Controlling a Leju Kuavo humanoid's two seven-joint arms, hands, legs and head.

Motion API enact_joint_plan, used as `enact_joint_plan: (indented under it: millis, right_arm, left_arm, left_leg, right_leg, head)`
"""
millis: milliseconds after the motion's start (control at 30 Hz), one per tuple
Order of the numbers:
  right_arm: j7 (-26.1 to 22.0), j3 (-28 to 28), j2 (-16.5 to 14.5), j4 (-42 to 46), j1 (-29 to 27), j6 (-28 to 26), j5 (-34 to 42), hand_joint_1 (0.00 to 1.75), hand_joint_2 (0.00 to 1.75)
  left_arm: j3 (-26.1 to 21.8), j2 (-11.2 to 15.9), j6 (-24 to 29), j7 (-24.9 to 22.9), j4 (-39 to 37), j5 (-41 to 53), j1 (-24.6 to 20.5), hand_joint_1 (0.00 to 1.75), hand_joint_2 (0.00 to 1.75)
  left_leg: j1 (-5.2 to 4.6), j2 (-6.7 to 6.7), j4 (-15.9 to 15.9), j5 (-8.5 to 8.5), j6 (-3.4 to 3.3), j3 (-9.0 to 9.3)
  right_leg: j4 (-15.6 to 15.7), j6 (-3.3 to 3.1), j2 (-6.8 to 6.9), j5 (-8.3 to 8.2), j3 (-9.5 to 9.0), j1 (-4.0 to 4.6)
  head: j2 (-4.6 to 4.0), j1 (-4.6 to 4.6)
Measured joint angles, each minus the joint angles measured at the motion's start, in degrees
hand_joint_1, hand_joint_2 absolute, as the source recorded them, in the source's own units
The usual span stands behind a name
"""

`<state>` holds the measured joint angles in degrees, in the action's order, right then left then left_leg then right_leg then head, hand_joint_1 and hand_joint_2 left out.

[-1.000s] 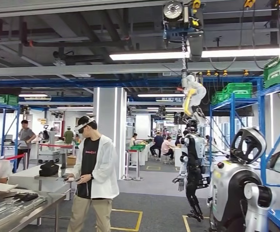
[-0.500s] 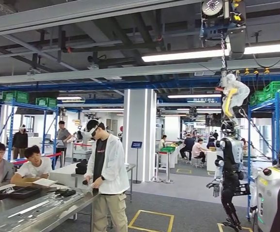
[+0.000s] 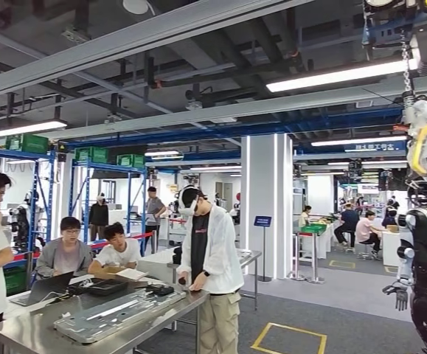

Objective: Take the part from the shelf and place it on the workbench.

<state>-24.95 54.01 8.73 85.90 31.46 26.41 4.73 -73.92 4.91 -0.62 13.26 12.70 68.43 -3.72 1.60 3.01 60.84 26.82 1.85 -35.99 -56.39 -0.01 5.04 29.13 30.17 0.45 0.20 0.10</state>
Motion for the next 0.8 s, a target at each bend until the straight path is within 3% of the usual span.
enact_joint_plan:
  millis: [67, 133, 200, 267, 333, 367, 400, 433, 500, 567, 633, 700, 767, 800]
  right_arm:
    - [0.0, 0.0, 0.1, 0.0, 0.0, 0.0, 0.0, 1.75, 1.75]
    - [0.0, 0.0, 0.1, 0.0, 0.0, 0.0, 0.0, 1.75, 1.75]
    - [-0.1, 0.0, 0.1, 0.0, 0.0, 0.0, 0.1, 1.75, 1.75]
    - [-0.2, 0.0, 0.2, 0.0, -0.3, 0.0, 0.1, 1.75, 1.75]
    - [-0.2, 0.0, 0.4, 0.0, -0.8, 0.0, 0.1, 1.75, 1.75]
    - [-0.2, 0.0, 0.5, 0.0, -1.0, 0.0, 0.1, 1.75, 1.75]
    - [-0.2, 0.0, 0.5, 0.0, -1.1, -0.1, 0.1, 1.75, 1.75]
    - [-0.3, -0.1, 0.5, 0.0, -1.2, -0.1, 0.1, 1.75, 1.75]
    - [-0.4, -0.2, 0.6, 0.0, -1.2, -0.1, 0.2, 1.75, 1.75]
    - [-0.4, -0.3, 0.7, 0.0, -1.1, -0.2, 0.2, 1.75, 1.75]
    - [-0.4, -0.3, 0.7, 0.1, -1.1, -0.2, 0.2, 1.75, 1.75]
    - [-0.4, -0.3, 0.7, 0.2, -1.0, -0.2, 0.3, 1.75, 1.75]
    - [-0.4, -0.3, 0.7, 0.2, -1.1, -0.2, 0.3, 1.75, 1.75]
    - [-0.4, -0.3, 0.7, 0.2, -1.2, -0.2, 0.3, 1.75, 1.75]
  left_arm:
    - [0.0, 0.0, 0.0, 0.0, 0.0, 0.0, -0.1, 0.0, 1.75]
    - [0.0, 0.1, -0.1, 0.1, 0.0, 0.1, 0.1, 0.0, 1.75]
    - [0.0, 0.1, -0.1, 0.1, 0.0, 0.2, 0.2, 0.0, 1.75]
    - [0.0, 0.2, 0.0, 0.1, 0.0, 0.4, 0.0, 0.0, 1.75]
    - [0.0, 0.2, 0.0, 0.0, 0.0, 0.5, -0.1, 0.0, 1.75]
    - [0.0, 0.2, 0.0, 0.0, 0.0, 0.6, -0.1, 0.0, 1.75]
    - [0.0, 0.2, 0.0, 0.0, 0.0, 0.7, 0.0, 0.0, 1.75]
    - [0.0, 0.2, 0.0, -0.1, 0.0, 0.7, 0.0, 0.0, 1.75]
    - [0.0, -0.1, 0.0, -0.1, 0.0, 0.8, 0.0, 0.0, 1.75]
    - [0.0, -0.3, 0.0, -0.1, 0.0, 0.8, 0.0, 0.0, 1.75]
    - [0.0, -0.4, 0.0, -0.1, 0.0, 0.8, 0.3, 0.0, 1.75]
    - [0.0, -0.5, 0.0, -0.1, 0.0, 0.9, 0.5, 0.0, 1.75]
    - [0.0, -0.5, 0.1, -0.1, 0.0, 0.9, 0.3, 0.0, 1.75]
    - [0.0, -0.5, 0.1, -0.1, 0.0, 0.9, 0.2, 0.0, 1.75]
  left_leg:
    - [-0.46, 0.47, -1.3, 0.17, -1.11, 0.44]
    - [-0.53, -0.76, -1.2, 0.13, -2.14, 0.25]
    - [-0.54, -1.84, -1.3, -0.04, -2.81, 0.23]
    - [-0.73, -3.1, -1.3, -0.15, -3.35, 0.2]
    - [-1.16, -4.6, -1.3, -0.23, -3.69, 0.2]
    - [-1.37, -5.36, -1.3, -0.27, -3.79, 0.22]
    - [-1.52, -6.13, -1.3, -0.32, -3.88, 0.25]
    - [-1.6, -6.88, -1.3, -0.36, -3.95, 0.28]
    - [-1.51, -8.32, -1.3, -0.52, -3.98, 0.22]
    - [-1.12, -9.62, -1.5, -0.8, -3.68, -0.02]
    - [-0.92, -10.72, -1.9, -1.12, -3.16, -0.13]
    - [-1.26, -8.91, -0.8, 0.06, -2.67, -0.73]
    - [-1.35, -5.52, 4.5, 3.48, -2.07, -3.14]
    - [-1.12, -4.6, 8.2, 5.21, -1.65, -4.78]
  right_leg:
    - [-0.6, 0.59, 1.0, 0.48, 0.08, 0.24]
    - [-0.9, 0.92, 1.26, 0.93, -0.07, -0.02]
    - [-3.5, 1.24, -1.25, 3.02, 0.86, -0.45]
    - [-10.6, 1.24, -4.05, 6.7, 4.06, -0.61]
    - [-17.3, 0.82, -4.7, 8.7, 7.52, -0.43]
    - [-18.0, 0.42, -4.88, 8.11, 8.14, -0.23]
    - [-16.2, -0.09, -5.21, 6.39, 7.68, 0.09]
    - [-12.5, -0.71, -6.02, 3.93, 6.29, 0.51]
    - [-4.8, -1.9, -8.76, 0.16, 3.22, 1.07]
    - [-1.8, -2.42, -10.09, -0.76, 1.97, 1.3]
    - [-0.6, -2.42, -8.74, -1.16, 1.35, 1.2]
    - [1.3, -2.23, -7.08, -1.89, 0.48, 0.8]
    - [2.2, -1.94, -5.41, -2.3, 0.16, 0.57]
    - [2.2, -1.83, -4.51, -2.28, 0.18, 0.46]
  head:
    - [0.0, -0.01]
    - [0.0, -0.02]
    - [0.0, -0.02]
    - [0.0, -0.02]
    - [0.0, -0.02]
    - [0.0, -0.02]
    - [0.0, -0.02]
    - [0.0, -0.02]
    - [0.0, -0.01]
    - [0.01, 0.01]
    - [0.01, -0.01]
    - [0.0, -0.02]
    - [0.0, -0.02]
    - [0.0, -0.01]
